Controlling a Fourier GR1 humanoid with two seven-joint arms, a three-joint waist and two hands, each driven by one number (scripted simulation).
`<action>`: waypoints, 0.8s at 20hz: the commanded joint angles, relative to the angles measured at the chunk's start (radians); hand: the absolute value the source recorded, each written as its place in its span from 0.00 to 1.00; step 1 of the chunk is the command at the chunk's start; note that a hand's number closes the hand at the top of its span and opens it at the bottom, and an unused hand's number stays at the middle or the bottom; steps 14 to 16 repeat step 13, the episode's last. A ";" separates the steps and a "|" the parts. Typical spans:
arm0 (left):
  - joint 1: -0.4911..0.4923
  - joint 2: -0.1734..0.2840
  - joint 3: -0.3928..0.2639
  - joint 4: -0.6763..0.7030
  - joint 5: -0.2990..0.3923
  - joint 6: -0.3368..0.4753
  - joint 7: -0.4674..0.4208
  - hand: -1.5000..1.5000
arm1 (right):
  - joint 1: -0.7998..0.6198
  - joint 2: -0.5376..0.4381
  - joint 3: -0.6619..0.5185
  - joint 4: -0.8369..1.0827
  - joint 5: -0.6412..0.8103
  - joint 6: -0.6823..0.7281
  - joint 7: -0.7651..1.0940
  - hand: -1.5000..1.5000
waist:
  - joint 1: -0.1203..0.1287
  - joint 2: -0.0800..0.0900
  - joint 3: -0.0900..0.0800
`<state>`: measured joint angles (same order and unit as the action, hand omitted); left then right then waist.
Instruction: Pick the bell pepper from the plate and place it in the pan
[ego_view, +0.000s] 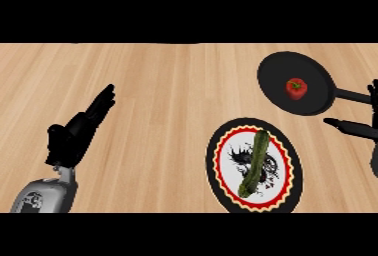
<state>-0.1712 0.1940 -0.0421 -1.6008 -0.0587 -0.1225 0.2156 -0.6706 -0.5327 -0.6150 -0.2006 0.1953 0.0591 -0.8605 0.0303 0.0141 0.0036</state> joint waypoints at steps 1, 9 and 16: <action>-0.018 -0.014 0.013 0.021 0.009 -0.005 -0.005 0.50 | -0.004 -0.011 -0.004 0.009 -0.019 0.017 -0.017 0.00 | -0.002 -0.002 0.000; 0.039 -0.024 -0.005 -0.033 -0.021 -0.014 -0.001 0.50 | 0.114 0.017 0.028 -0.022 -0.043 0.067 -0.122 0.00 | -0.014 -0.009 -0.002; -0.027 -0.044 0.011 0.032 -0.053 0.023 0.018 0.50 | 0.204 0.076 0.049 -0.071 -0.062 0.026 -0.166 0.00 | -0.028 -0.012 -0.003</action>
